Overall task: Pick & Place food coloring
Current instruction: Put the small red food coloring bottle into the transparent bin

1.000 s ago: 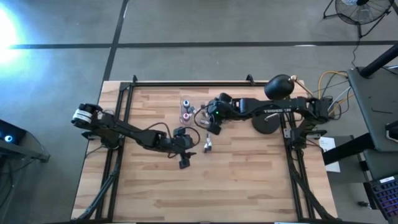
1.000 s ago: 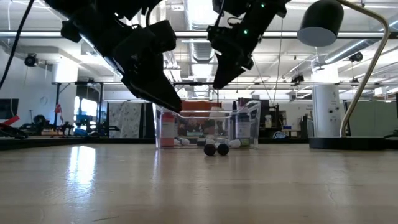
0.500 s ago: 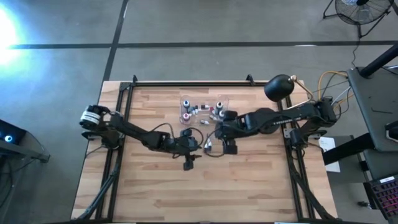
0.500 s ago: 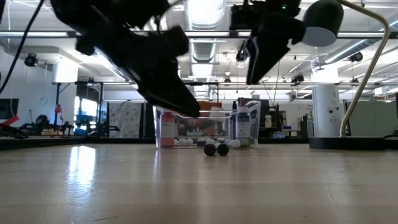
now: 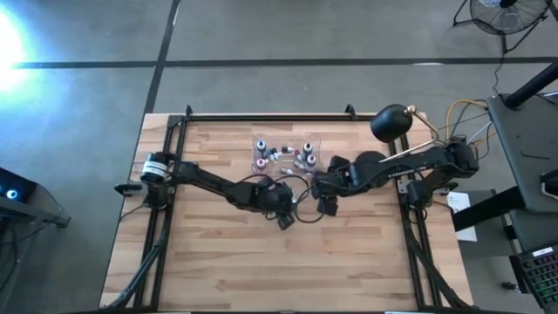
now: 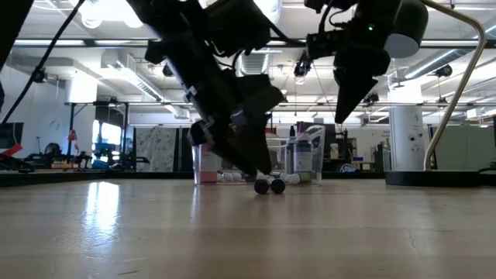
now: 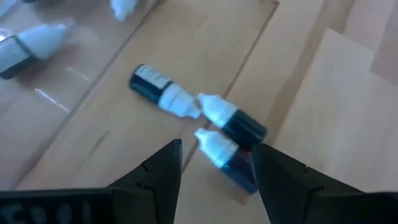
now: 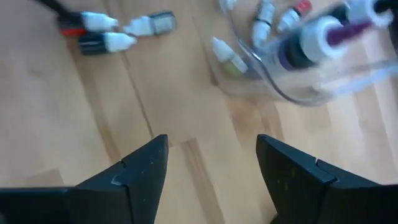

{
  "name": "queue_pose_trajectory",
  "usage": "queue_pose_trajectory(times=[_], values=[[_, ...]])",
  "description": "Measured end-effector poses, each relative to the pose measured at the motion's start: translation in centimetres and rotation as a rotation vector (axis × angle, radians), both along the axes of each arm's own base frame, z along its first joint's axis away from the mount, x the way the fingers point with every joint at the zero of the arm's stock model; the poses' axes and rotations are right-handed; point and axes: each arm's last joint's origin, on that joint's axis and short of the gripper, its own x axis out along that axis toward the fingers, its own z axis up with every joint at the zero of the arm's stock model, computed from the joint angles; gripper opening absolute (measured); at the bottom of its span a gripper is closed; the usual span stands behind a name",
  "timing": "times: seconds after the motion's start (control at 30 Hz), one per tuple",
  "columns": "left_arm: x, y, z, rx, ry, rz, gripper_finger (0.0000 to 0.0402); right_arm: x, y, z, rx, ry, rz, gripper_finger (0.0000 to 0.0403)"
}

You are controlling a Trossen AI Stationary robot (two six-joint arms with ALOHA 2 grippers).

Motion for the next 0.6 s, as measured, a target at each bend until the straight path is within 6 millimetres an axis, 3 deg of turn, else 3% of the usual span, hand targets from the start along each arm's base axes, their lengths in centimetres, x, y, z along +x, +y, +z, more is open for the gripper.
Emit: queue_pose_trajectory(times=[0.17,0.37,0.6], values=[[1.0,-0.2,0.0,-0.051,-0.004,-0.003,0.0168,-0.9,-0.1,-0.5,-0.009,-0.001,-0.036,0.0234],[0.5,-0.2,-0.6,-0.097,0.046,0.048,0.0168,-1.5,-0.2,-0.7,0.001,-0.027,-0.077,0.0231],[0.2,-0.1,-0.9,-0.051,0.092,-0.009,0.0150,-1.5,-0.2,-0.7,0.005,-0.050,-0.079,0.0227]])
